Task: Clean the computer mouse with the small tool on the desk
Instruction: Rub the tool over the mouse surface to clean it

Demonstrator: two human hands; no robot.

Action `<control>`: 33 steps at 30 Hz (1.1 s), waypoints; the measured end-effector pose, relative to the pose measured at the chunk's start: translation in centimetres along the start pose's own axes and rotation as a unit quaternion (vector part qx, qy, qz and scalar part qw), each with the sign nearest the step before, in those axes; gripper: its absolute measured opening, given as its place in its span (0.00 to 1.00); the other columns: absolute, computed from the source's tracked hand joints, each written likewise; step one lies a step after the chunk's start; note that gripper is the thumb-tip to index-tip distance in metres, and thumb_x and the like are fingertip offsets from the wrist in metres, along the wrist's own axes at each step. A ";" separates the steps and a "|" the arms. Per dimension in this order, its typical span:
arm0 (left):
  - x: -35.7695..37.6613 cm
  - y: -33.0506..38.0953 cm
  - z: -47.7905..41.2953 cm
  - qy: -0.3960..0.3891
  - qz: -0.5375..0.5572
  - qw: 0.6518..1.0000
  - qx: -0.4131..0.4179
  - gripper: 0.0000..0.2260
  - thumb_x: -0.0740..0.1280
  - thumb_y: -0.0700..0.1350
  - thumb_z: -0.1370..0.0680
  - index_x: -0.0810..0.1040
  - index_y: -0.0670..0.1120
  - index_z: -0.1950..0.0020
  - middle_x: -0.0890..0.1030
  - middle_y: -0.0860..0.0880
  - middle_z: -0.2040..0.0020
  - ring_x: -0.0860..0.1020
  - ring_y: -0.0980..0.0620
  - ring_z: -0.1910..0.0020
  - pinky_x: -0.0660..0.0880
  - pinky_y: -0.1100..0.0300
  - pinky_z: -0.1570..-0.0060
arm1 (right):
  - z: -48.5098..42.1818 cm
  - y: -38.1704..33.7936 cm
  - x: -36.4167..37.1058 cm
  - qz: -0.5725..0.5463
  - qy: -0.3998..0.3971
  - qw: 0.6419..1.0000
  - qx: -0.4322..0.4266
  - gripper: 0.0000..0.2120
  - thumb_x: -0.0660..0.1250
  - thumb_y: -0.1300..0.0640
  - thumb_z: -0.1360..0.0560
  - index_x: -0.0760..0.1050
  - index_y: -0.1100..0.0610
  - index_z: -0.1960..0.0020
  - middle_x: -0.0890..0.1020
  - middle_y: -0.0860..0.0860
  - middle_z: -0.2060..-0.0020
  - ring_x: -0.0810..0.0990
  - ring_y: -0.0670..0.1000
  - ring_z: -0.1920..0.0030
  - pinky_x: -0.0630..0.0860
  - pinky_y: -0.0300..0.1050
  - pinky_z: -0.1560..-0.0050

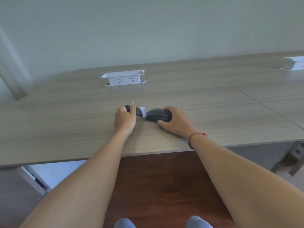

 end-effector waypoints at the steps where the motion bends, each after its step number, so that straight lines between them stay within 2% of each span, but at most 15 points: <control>1: 0.2 0.3 0.0 -0.006 0.027 1.000 0.010 0.22 0.61 0.55 0.21 0.61 0.47 0.72 0.66 0.50 0.74 0.66 0.46 0.71 0.61 0.57 0.69 | -0.1 0.1 0.0 0.000 -0.001 1.000 0.004 0.22 0.72 0.50 0.32 0.74 0.56 0.41 0.79 0.50 0.53 0.75 0.50 0.54 0.69 0.39 0.56; 4: 1.4 1.6 0.3 -0.040 0.051 0.997 0.043 0.22 0.61 0.55 0.22 0.59 0.48 0.72 0.62 0.53 0.75 0.61 0.52 0.75 0.58 0.58 0.72 | -0.1 0.3 0.1 -0.006 -0.001 1.000 0.013 0.21 0.72 0.50 0.33 0.74 0.56 0.43 0.79 0.49 0.53 0.75 0.50 0.55 0.68 0.38 0.57; 6: 1.6 1.5 0.3 -0.048 0.007 0.998 0.033 0.22 0.60 0.56 0.22 0.62 0.48 0.72 0.66 0.51 0.73 0.66 0.49 0.72 0.62 0.57 0.68 | 0.0 0.4 0.1 -0.009 0.001 1.000 0.013 0.20 0.72 0.50 0.33 0.74 0.55 0.44 0.79 0.49 0.54 0.76 0.50 0.55 0.68 0.38 0.58; 8: 0.9 0.8 0.1 -0.018 -0.021 1.000 -0.002 0.21 0.59 0.56 0.21 0.65 0.47 0.71 0.71 0.49 0.70 0.71 0.44 0.67 0.66 0.56 0.65 | -0.1 0.3 0.1 -0.012 0.000 1.000 0.014 0.21 0.72 0.50 0.33 0.74 0.55 0.44 0.79 0.49 0.54 0.76 0.50 0.55 0.69 0.38 0.58; 12: 1.2 3.1 0.4 -0.001 0.062 0.998 0.032 0.23 0.61 0.55 0.22 0.62 0.48 0.75 0.67 0.51 0.75 0.67 0.47 0.71 0.62 0.57 0.68 | 0.1 0.2 0.2 0.002 -0.009 1.000 0.027 0.22 0.72 0.47 0.34 0.73 0.54 0.44 0.79 0.49 0.53 0.77 0.51 0.53 0.75 0.43 0.55; 15: 2.9 4.8 0.8 -0.039 0.076 0.996 0.040 0.23 0.61 0.55 0.22 0.63 0.49 0.74 0.72 0.44 0.72 0.72 0.40 0.68 0.64 0.57 0.66 | 0.6 0.0 -0.1 0.043 -0.006 0.999 0.033 0.30 0.73 0.35 0.38 0.71 0.53 0.45 0.76 0.47 0.51 0.73 0.49 0.49 0.75 0.46 0.50; 18: 4.0 4.0 1.2 -0.061 0.053 0.997 0.020 0.21 0.60 0.56 0.22 0.64 0.48 0.73 0.79 0.38 0.57 0.78 0.35 0.53 0.71 0.52 0.59 | 1.2 -0.5 -0.4 0.064 -0.006 0.997 0.029 0.40 0.70 0.27 0.42 0.70 0.53 0.41 0.76 0.45 0.51 0.73 0.48 0.46 0.74 0.46 0.48; 20: 3.8 3.3 1.3 -0.057 0.050 0.997 0.010 0.22 0.60 0.55 0.22 0.65 0.48 0.74 0.80 0.37 0.56 0.78 0.34 0.53 0.74 0.49 0.56 | 1.2 -0.6 -0.3 0.060 -0.012 0.998 0.023 0.43 0.69 0.27 0.41 0.69 0.54 0.36 0.77 0.47 0.46 0.73 0.50 0.41 0.72 0.46 0.43; 21: 3.5 3.1 1.2 -0.052 0.051 0.997 0.009 0.22 0.60 0.55 0.22 0.65 0.48 0.74 0.80 0.37 0.60 0.77 0.34 0.56 0.73 0.49 0.58 | 1.2 -0.6 -0.1 0.061 -0.020 0.998 0.021 0.43 0.69 0.28 0.39 0.69 0.54 0.34 0.77 0.49 0.44 0.72 0.51 0.39 0.71 0.46 0.40; 22: 3.3 3.2 1.0 -0.050 0.059 0.997 0.015 0.22 0.61 0.54 0.22 0.65 0.48 0.74 0.78 0.39 0.67 0.75 0.36 0.61 0.70 0.52 0.62 | 1.1 -0.6 0.1 0.065 -0.025 0.997 0.018 0.40 0.69 0.29 0.37 0.71 0.55 0.36 0.78 0.50 0.44 0.72 0.52 0.38 0.70 0.46 0.40; 24: 3.3 3.9 0.8 -0.065 0.081 0.994 0.039 0.23 0.62 0.54 0.22 0.62 0.49 0.75 0.67 0.52 0.79 0.68 0.48 0.72 0.64 0.58 0.69 | 0.8 -0.6 0.3 0.089 -0.024 0.996 0.002 0.26 0.68 0.32 0.34 0.76 0.53 0.50 0.79 0.51 0.53 0.75 0.54 0.44 0.70 0.44 0.47; 26: 3.7 5.0 0.8 -0.098 0.061 0.991 0.070 0.23 0.63 0.54 0.23 0.61 0.49 0.75 0.64 0.56 0.81 0.64 0.55 0.76 0.62 0.60 0.72 | 0.7 -0.7 0.2 0.096 -0.022 0.995 -0.003 0.18 0.68 0.37 0.33 0.70 0.51 0.64 0.76 0.51 0.60 0.74 0.54 0.52 0.67 0.43 0.53; 28: 3.7 5.0 0.6 -0.106 0.002 0.990 0.088 0.22 0.62 0.55 0.23 0.64 0.49 0.75 0.67 0.54 0.76 0.67 0.51 0.71 0.64 0.58 0.67 | 0.7 -0.9 0.2 0.074 -0.028 0.997 -0.004 0.15 0.68 0.41 0.33 0.67 0.50 0.66 0.74 0.50 0.63 0.72 0.53 0.55 0.65 0.42 0.55; 31: 2.1 2.9 -0.5 -0.063 -0.065 0.995 0.045 0.20 0.59 0.56 0.22 0.67 0.49 0.72 0.72 0.48 0.69 0.71 0.43 0.65 0.67 0.56 0.62 | 0.5 -0.6 0.2 0.059 -0.033 0.998 -0.008 0.12 0.66 0.46 0.32 0.74 0.54 0.57 0.78 0.51 0.60 0.75 0.55 0.53 0.66 0.42 0.56; 33: 1.0 2.0 -0.9 -0.035 -0.076 0.996 0.033 0.20 0.59 0.57 0.22 0.66 0.49 0.72 0.70 0.49 0.70 0.70 0.44 0.68 0.64 0.57 0.67 | 0.4 -0.4 0.4 0.058 -0.044 0.997 -0.008 0.19 0.65 0.47 0.30 0.73 0.53 0.41 0.79 0.52 0.46 0.74 0.56 0.42 0.70 0.45 0.47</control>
Point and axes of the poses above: each hand's wrist, its own z-axis away from the middle knuckle, its own x-axis out of the palm, y = z × x, the point moved 8 cm from there along -z, towards the middle knuckle
